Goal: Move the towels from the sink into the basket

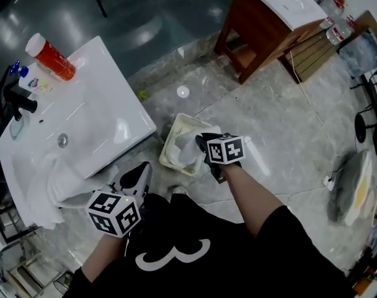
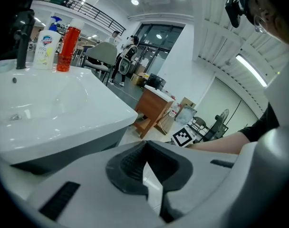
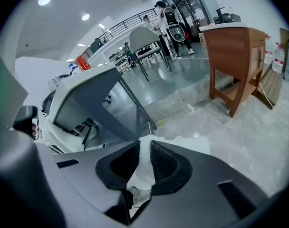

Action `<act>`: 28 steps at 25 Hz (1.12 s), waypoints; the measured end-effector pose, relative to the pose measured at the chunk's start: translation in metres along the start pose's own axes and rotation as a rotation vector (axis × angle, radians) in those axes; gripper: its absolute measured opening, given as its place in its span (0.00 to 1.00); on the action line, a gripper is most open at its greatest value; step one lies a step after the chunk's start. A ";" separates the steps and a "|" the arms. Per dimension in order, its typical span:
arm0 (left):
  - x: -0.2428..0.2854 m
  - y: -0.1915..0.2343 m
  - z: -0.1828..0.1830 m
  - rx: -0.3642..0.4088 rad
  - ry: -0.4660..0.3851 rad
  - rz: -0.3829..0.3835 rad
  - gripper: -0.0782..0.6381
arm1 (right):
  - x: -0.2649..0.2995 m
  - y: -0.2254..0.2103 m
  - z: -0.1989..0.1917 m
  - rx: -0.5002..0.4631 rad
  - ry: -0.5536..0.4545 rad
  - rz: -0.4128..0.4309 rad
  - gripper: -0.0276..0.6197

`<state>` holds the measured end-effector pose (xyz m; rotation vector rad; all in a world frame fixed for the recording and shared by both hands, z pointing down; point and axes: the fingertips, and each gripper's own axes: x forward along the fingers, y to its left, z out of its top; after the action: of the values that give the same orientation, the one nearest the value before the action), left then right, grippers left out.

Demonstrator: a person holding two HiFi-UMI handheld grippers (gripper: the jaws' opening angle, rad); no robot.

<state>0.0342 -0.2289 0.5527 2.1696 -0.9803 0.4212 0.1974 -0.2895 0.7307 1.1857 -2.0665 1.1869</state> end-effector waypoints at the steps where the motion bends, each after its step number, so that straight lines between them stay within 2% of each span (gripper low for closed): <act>1: 0.002 0.001 -0.003 -0.003 0.007 0.000 0.12 | 0.006 -0.003 -0.003 0.011 0.009 -0.001 0.14; 7: 0.012 0.005 -0.017 -0.011 0.039 -0.007 0.12 | 0.035 -0.016 -0.025 0.021 0.080 0.009 0.14; 13: 0.025 0.010 -0.033 -0.038 0.066 -0.017 0.12 | 0.049 -0.026 -0.037 0.144 0.042 0.013 0.16; 14: 0.027 0.011 -0.037 -0.045 0.074 -0.017 0.12 | 0.049 -0.028 -0.039 0.152 0.038 0.010 0.21; 16: 0.030 0.012 -0.042 -0.056 0.086 -0.020 0.12 | 0.050 -0.032 -0.047 0.157 0.048 -0.002 0.37; 18: 0.032 0.011 -0.044 -0.057 0.091 -0.026 0.12 | 0.048 -0.036 -0.055 0.140 0.060 -0.020 0.44; 23: 0.029 0.009 -0.046 -0.062 0.091 -0.029 0.12 | 0.037 -0.025 -0.069 0.121 0.060 -0.003 0.50; 26: 0.022 0.005 -0.044 -0.059 0.081 -0.032 0.12 | 0.027 -0.004 -0.060 0.123 0.018 0.042 0.53; 28: 0.016 0.003 -0.041 -0.055 0.071 -0.030 0.12 | 0.019 0.014 -0.051 0.080 -0.005 0.069 0.54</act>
<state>0.0422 -0.2095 0.5911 2.1037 -0.9086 0.4484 0.1749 -0.2506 0.7645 1.1618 -2.0967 1.3108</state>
